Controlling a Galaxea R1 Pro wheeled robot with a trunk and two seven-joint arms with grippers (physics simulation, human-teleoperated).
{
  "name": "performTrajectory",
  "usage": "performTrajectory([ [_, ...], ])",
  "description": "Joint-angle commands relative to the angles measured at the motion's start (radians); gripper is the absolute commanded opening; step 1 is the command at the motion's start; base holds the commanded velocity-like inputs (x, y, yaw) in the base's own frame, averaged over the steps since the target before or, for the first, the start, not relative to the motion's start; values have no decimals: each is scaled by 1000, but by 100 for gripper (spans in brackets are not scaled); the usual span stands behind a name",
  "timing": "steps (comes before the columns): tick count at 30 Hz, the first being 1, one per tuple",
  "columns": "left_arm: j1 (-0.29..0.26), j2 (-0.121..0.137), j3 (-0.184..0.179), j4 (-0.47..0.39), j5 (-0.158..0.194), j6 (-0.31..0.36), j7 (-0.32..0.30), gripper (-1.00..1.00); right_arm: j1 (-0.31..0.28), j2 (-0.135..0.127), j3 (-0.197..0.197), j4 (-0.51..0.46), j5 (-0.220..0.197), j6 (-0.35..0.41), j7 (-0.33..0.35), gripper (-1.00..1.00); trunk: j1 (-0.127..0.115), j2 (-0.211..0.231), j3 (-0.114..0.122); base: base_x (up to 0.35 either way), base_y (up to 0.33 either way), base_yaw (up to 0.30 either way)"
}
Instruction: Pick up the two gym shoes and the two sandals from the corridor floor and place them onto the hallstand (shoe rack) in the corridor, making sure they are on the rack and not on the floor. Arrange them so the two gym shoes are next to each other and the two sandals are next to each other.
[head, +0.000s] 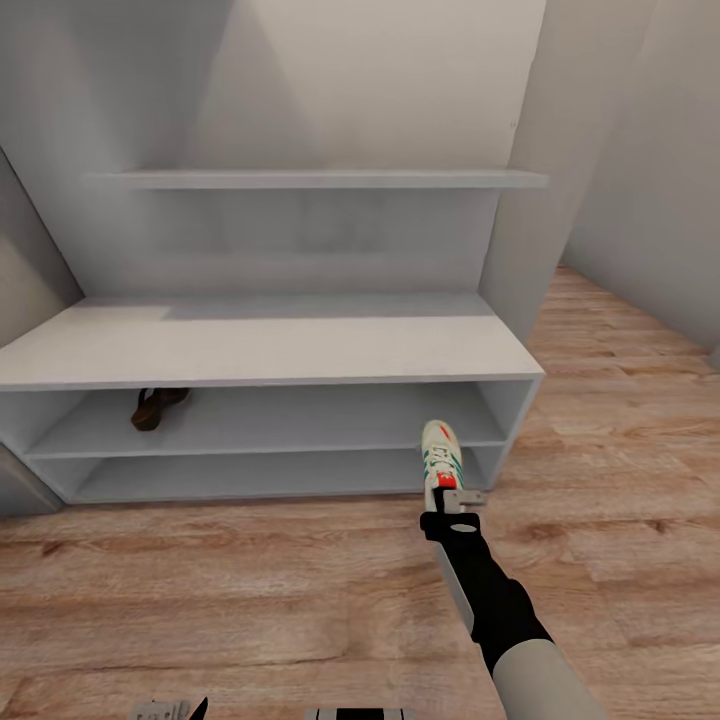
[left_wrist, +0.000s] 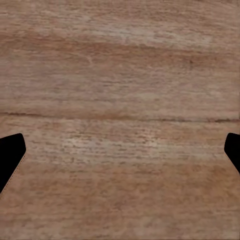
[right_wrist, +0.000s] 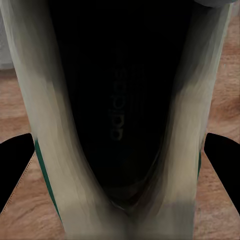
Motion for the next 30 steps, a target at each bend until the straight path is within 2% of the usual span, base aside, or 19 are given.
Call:
performTrajectory([
  [1, -1, 0, 3, 1, 9, 1, -10, 100, 0, 0, 2, -1, 2, 7, -5, -100, 0, 0, -1, 248, 0, 28],
  [13, 0, -1, 3, 1, 8, 1, -9, 100, 0, 0, 2, -2, 3, 7, -5, -100, 0, 0, -2, 308, 0, 6],
  [22, -1, -1, 3, 1, 9, 0, -8, 100, 0, 0, 2, -3, 3, 8, -5, -100, 0, 0, -2, 84, 0, 0],
  [30, -1, -2, 3, 1, 8, 1, -8, 100, 0, 0, 2, -3, 3, 8, -5, -100, 0, 0, -2, 270, 0, 0],
])
